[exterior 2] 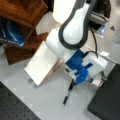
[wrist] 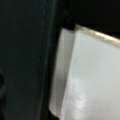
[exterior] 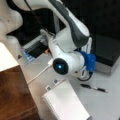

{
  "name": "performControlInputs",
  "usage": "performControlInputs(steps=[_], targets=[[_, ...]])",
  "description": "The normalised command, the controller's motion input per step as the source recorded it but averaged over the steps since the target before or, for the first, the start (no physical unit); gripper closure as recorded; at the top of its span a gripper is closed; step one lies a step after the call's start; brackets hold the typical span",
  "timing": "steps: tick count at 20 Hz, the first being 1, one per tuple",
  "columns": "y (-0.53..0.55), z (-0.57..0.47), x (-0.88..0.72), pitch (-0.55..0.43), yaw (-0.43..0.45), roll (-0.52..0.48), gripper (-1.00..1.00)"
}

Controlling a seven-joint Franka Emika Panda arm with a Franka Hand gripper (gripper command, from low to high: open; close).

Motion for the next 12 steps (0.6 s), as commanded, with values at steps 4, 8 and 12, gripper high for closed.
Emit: performControlInputs(steps=[4, 8, 12], targets=[[-0.01, -0.10, 0.05, -0.063, -0.118, 0.187, 1.00], [-0.02, -0.09, 0.04, -0.060, -0.104, 0.169, 1.00], [-0.02, -0.03, 0.05, -0.050, -0.109, 0.170, 1.00]])
